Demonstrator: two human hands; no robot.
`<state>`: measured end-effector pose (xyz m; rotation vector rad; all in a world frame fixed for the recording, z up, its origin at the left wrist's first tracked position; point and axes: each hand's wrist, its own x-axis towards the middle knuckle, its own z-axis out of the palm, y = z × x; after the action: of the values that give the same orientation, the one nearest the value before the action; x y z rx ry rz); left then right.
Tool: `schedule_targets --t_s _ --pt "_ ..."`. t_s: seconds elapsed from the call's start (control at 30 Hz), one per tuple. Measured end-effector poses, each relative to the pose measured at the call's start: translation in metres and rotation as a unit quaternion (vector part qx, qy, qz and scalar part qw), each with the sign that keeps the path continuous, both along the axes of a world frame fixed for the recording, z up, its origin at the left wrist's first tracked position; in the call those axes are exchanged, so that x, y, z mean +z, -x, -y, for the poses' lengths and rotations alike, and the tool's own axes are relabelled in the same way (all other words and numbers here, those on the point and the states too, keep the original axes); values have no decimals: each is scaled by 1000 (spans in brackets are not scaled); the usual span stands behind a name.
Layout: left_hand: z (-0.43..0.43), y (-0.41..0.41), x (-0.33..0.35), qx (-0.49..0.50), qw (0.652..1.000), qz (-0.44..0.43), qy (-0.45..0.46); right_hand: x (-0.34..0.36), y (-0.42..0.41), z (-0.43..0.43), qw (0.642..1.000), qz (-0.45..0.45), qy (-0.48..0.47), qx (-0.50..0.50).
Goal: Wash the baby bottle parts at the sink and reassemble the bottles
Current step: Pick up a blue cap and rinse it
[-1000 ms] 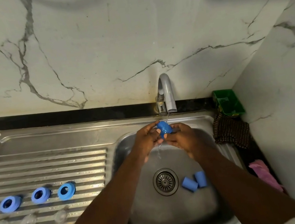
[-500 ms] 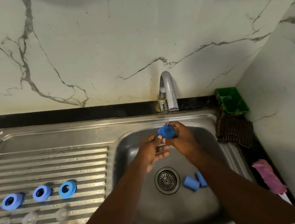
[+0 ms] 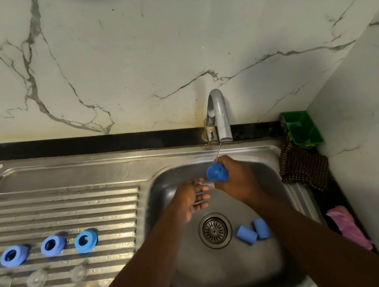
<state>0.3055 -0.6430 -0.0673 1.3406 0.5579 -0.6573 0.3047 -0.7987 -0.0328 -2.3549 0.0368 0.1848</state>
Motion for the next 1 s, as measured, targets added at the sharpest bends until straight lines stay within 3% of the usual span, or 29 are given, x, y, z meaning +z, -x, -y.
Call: schedule_targets --t_s 0.17,0.3,0.43,0.57,0.67,0.8,1.0 --pt "-9 1 -4 11 1000 -5 -5 12 -4 7 998 -24 -20 -51" --pt "-7 -1 1 4 1000 5 -5 16 0 6 995 -59 -75 25" --pt "-8 -5 7 5 1000 17 4 14 -4 6 988 -59 -139 -43" --pt "-8 -1 9 -11 1000 22 5 11 0 7 976 -93 -194 14" --pt "-9 -1 11 1 1000 19 7 13 -2 5 968 -83 -232 -46" --pt "-8 -3 19 37 999 23 24 9 0 2 946 -115 -301 -31" --pt "-5 -9 27 13 993 98 61 3 3 3 880 -146 -445 -81"
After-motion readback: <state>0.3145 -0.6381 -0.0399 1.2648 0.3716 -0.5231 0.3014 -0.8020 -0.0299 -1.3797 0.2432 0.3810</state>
